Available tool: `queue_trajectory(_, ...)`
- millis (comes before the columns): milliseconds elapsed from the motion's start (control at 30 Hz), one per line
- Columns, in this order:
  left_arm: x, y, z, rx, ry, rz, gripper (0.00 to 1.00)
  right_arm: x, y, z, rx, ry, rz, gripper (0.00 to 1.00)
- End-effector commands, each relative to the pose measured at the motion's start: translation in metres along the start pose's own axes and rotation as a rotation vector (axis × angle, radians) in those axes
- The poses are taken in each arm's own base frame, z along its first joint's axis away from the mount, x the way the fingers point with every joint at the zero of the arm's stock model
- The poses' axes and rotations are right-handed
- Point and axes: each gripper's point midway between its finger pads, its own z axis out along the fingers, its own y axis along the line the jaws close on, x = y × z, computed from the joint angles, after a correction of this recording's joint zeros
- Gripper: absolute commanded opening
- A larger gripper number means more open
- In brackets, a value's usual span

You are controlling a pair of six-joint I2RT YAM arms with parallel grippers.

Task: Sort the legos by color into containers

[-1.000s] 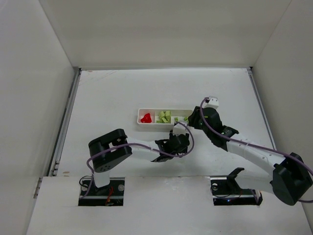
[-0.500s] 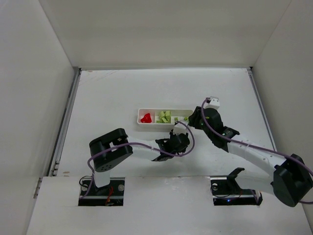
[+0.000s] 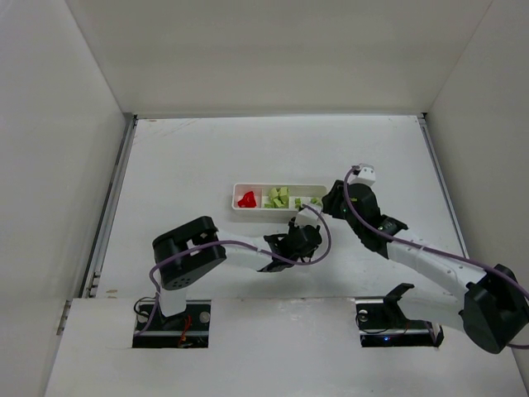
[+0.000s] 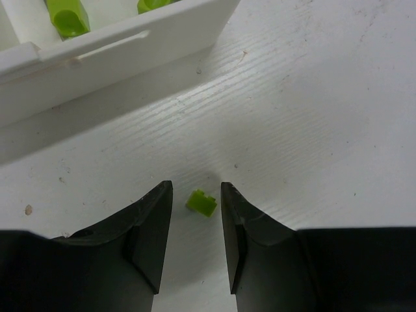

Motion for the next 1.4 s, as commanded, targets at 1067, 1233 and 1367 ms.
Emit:
queue_trajectory(1067,-0.104,0.012,-0.042,0.011,-0.170,-0.049,0.16,-0.032,-0.039,-0.007,0.038,-0.176,0.237,0.45)
queue_trajectory(1233,-0.133,0.023,-0.008,-0.010,-0.181,-0.101,0.17,-0.027,-0.040,-0.003,0.040,-0.169,0.237,0.45)
queue_trajectory(1367,-0.145,0.033,0.017,-0.039,-0.175,-0.098,0.20,-0.026,-0.040,-0.003,0.033,-0.171,0.236,0.45)
